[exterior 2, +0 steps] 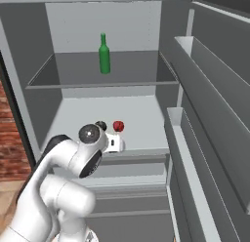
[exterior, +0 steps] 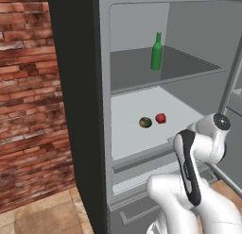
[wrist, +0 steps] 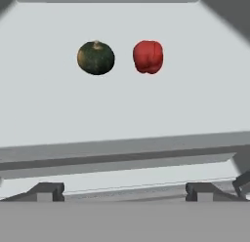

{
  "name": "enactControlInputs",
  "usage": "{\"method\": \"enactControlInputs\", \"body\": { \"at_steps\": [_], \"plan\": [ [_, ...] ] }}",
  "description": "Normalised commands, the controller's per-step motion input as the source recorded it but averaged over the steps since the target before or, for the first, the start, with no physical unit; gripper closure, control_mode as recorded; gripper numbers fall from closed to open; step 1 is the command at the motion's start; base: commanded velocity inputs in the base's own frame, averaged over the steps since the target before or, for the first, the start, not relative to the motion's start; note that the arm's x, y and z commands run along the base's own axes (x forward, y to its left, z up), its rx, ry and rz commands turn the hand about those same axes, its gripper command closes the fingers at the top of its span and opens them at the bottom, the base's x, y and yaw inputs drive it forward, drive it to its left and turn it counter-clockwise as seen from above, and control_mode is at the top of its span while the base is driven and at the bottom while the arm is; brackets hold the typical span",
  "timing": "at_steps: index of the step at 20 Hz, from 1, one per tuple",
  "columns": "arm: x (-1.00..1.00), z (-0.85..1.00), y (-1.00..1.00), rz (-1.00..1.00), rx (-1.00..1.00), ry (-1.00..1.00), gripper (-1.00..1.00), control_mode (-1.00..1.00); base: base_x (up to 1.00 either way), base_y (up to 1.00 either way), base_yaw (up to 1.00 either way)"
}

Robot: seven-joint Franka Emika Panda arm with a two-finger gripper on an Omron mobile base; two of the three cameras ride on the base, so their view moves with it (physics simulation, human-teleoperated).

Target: Place the beer on the top shelf of the fridge to keep it out of children's reach, and place the bell pepper and squash on lower shelves for easy access.

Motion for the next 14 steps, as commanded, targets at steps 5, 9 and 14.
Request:
{"method": "enactControlInputs", "body": {
  "at_steps": [5,9,14],
  "plan": [
    [-0.79,0.7,0.0,0.0,-0.02,-0.18,-1.0,-1.0,0.0,0.0,0.0],
    [-0.56,0.99,0.17,0.0,-0.07,-0.24,-1.0,-1.0,0.0,0.0,0.0],
    [-0.56,0.9,0.43,0.0,-0.16,-0.23,-1.0,-1.0,0.0,0.0,0.0]
  ]
}}
